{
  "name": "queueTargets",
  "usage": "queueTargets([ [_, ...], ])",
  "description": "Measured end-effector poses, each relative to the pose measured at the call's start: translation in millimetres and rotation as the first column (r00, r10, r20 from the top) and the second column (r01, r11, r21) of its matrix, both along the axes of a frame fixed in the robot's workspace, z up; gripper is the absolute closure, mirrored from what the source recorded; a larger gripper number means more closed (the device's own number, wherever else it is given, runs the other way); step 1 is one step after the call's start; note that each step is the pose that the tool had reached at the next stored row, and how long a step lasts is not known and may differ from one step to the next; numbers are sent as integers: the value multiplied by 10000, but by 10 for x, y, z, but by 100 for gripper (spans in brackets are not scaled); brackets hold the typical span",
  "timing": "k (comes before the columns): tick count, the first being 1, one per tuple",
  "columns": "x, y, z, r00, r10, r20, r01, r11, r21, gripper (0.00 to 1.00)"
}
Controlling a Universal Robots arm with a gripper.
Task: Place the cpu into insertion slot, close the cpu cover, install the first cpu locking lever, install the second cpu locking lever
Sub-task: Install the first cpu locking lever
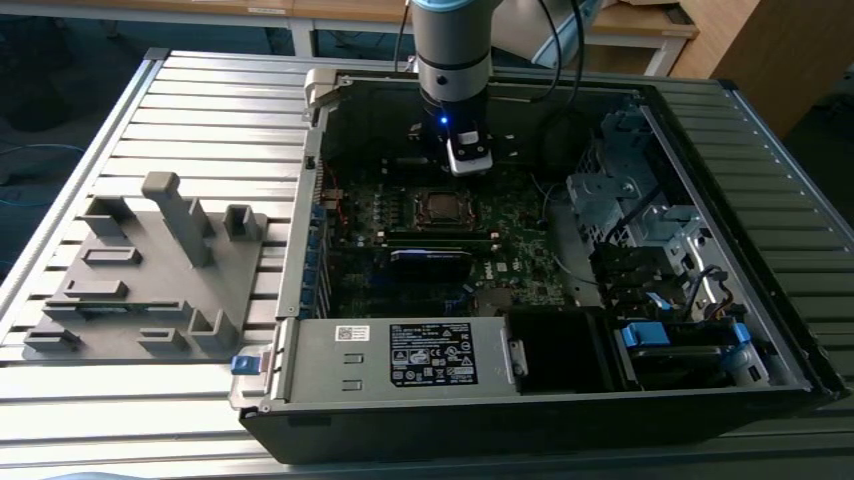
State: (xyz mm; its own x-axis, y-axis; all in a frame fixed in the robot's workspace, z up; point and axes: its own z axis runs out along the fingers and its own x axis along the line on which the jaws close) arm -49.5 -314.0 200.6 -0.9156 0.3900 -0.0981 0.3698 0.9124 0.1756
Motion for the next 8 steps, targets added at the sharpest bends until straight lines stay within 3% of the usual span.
queueTargets([
  [8, -1, 36, 1, 10000, 0, -1, 0, 10000, -1, 90],
])
